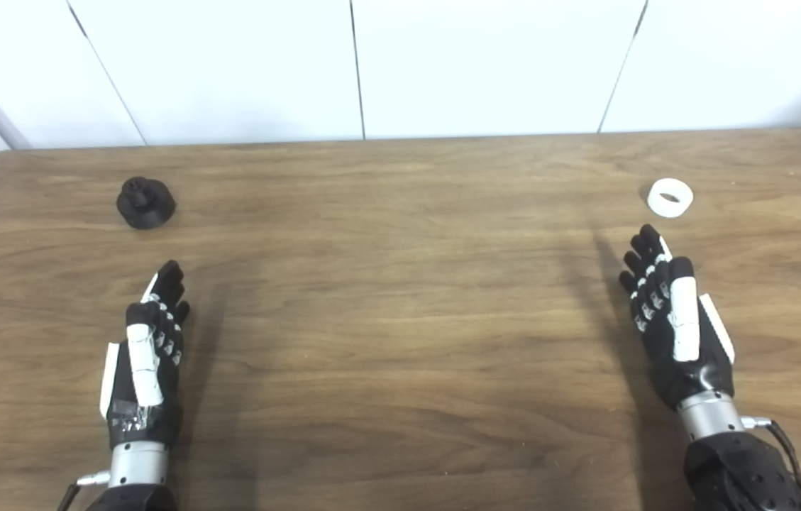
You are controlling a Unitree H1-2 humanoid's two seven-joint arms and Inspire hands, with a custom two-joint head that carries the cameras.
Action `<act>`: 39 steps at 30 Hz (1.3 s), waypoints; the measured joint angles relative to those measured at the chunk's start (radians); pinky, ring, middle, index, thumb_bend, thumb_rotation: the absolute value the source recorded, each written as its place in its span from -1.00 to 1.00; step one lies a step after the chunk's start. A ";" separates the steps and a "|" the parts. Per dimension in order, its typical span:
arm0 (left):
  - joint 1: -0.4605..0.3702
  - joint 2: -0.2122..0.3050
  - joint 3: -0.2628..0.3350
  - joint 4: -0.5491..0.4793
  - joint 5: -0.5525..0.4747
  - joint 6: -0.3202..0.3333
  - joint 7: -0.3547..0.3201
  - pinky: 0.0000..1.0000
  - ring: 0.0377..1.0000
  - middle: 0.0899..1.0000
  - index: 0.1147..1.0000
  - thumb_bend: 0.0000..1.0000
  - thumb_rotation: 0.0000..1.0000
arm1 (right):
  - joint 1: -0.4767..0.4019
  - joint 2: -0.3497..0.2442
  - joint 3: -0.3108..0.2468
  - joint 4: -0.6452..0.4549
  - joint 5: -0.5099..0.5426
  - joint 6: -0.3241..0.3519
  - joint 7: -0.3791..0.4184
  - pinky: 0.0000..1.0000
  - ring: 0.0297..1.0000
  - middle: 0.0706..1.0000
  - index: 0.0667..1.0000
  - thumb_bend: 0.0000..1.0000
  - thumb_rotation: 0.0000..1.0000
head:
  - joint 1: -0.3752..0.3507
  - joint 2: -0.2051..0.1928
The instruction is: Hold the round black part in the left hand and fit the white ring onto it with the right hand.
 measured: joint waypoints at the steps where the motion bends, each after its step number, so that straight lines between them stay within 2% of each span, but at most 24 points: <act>1: 0.000 0.000 0.000 0.001 0.000 -0.002 0.000 1.00 1.00 0.92 0.87 0.16 1.00 | 0.000 0.000 0.000 0.000 -0.001 0.000 -0.001 1.00 1.00 1.00 1.00 0.19 1.00 | 0.000 0.000; 15: 0.000 0.000 0.000 0.002 0.001 -0.005 0.001 1.00 1.00 0.92 0.87 0.17 1.00 | 0.000 0.000 0.000 0.000 -0.006 0.000 -0.006 1.00 1.00 1.00 1.00 0.17 1.00 | 0.002 0.005; 22: 0.000 -0.001 -0.007 0.002 0.005 -0.005 0.005 1.00 0.99 0.92 0.85 0.19 1.00 | 0.000 -0.001 0.000 0.001 -0.005 -0.001 -0.005 1.00 1.00 1.00 0.99 0.14 1.00 | 0.054 -0.023; 25: 0.000 -0.003 -0.014 0.003 0.013 -0.005 0.011 1.00 0.98 0.90 0.83 0.21 0.99 | 0.002 -0.006 -0.002 0.006 0.004 -0.009 0.000 1.00 1.00 1.00 1.00 0.11 1.00 | 0.119 -0.060; 27: -0.001 -0.005 -0.020 0.003 0.027 -0.005 0.013 1.00 0.98 0.89 0.83 0.23 0.97 | 0.004 -0.019 -0.002 0.009 0.007 -0.015 0.006 1.00 1.00 1.00 1.00 0.10 1.00 | 0.126 -0.063; 29: -0.001 -0.007 -0.025 0.005 0.030 -0.011 0.014 1.00 0.97 0.88 0.82 0.24 0.94 | 0.007 -0.032 -0.003 0.011 0.007 -0.016 0.007 1.00 1.00 1.00 1.00 0.07 1.00 | 0.166 -0.095; 30: -0.001 -0.008 -0.027 0.007 0.032 -0.019 0.015 1.00 0.98 0.88 0.82 0.24 0.94 | 0.009 -0.037 -0.004 0.013 0.007 -0.018 0.007 1.00 1.00 1.00 1.00 0.06 1.00 | 0.170 -0.098; 31: -0.001 -0.009 -0.029 0.009 0.036 -0.029 0.018 1.00 0.99 0.88 0.82 0.23 0.94 | 0.010 -0.040 -0.004 0.015 0.007 -0.023 0.007 1.00 1.00 1.00 1.00 0.07 1.00 | 0.201 -0.127; 39: -0.005 -0.013 -0.051 0.019 0.072 -0.080 0.042 1.00 0.96 0.88 0.80 0.16 0.91 | 0.011 -0.050 -0.001 0.020 0.022 -0.026 0.014 1.00 1.00 1.00 1.00 0.01 1.00 | 0.239 -0.158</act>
